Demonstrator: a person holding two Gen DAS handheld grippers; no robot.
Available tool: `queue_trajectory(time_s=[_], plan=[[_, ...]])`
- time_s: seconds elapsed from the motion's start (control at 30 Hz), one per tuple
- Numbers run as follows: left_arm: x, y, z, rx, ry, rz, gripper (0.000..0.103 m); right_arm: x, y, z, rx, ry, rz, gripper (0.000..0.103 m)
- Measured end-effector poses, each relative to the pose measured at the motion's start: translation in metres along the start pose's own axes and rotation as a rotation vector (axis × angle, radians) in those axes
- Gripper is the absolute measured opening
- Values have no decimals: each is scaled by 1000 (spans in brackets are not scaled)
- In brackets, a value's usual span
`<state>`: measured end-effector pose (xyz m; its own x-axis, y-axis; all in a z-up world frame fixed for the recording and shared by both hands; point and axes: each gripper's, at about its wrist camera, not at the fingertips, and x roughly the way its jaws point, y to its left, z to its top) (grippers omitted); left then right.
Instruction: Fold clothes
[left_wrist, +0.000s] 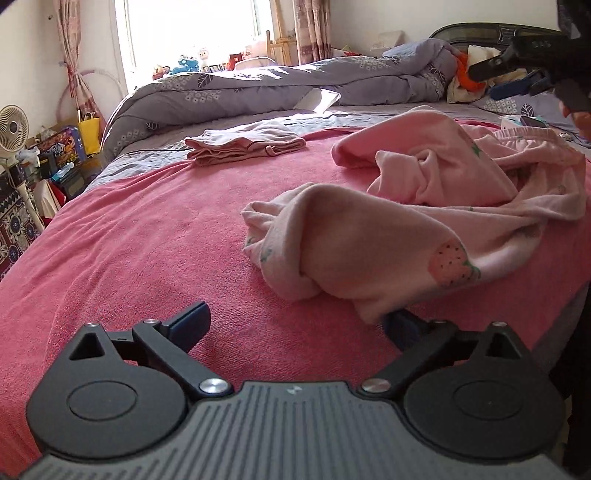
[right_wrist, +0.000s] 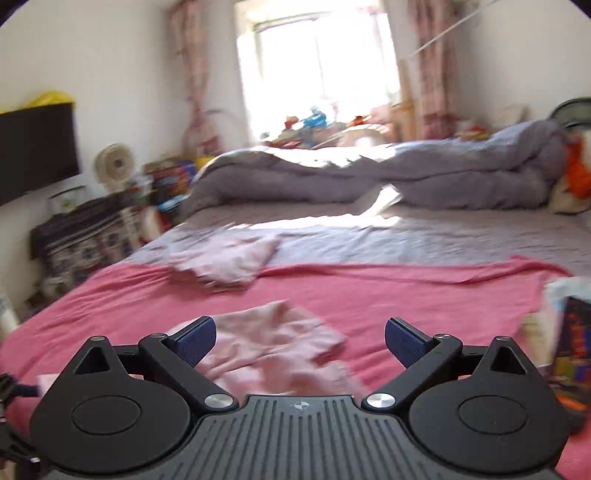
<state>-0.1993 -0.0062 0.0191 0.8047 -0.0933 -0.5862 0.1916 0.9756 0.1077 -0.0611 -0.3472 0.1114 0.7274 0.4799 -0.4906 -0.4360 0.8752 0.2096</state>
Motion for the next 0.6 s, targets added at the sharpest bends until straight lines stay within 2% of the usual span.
queue_trajectory(time_s=[0.03,0.07,0.1,0.13,0.17,0.2,0.23,0.3,0.33,0.37,0.4,0.43,0.47,0.5,0.53,0.6], plan=[[-2,2,-1,-14,-7,0,101,31,21,4,-15,60,39,100],[-5,3,-2,-21,-14,4,101,62,39,7,-35,107,32,100],[-8,5,-2,-29,-21,9,101,96,54,9,-55,150,-5,99],[-12,6,-3,-36,-28,13,101,130,67,10,-70,205,-52,93],[-19,8,-4,-33,-43,31,101,159,75,10,-63,259,-94,43],[-28,13,-5,-42,-66,55,101,177,78,11,-9,279,-111,9],[-37,18,-6,-50,-89,79,101,189,78,14,68,276,-111,6],[-56,40,-10,-146,-152,93,102,183,92,29,130,147,-58,6],[-66,51,-11,-194,-184,99,103,171,107,37,104,58,-3,6],[-71,66,-13,-268,-205,94,103,156,126,43,44,-36,66,8],[-75,80,-15,-343,-226,87,103,143,144,48,-28,-86,171,12],[-80,95,-17,-418,-247,81,103,132,158,47,-97,-79,257,16],[-81,105,-19,-478,-247,86,102,122,169,43,-158,-56,310,39],[-82,116,-21,-538,-246,91,102,112,180,39,-218,-32,363,67],[-79,116,-19,-539,-240,89,102,102,181,34,-261,-26,372,74],[-73,116,-15,-536,-230,85,102,82,166,21,-319,-40,328,78]])
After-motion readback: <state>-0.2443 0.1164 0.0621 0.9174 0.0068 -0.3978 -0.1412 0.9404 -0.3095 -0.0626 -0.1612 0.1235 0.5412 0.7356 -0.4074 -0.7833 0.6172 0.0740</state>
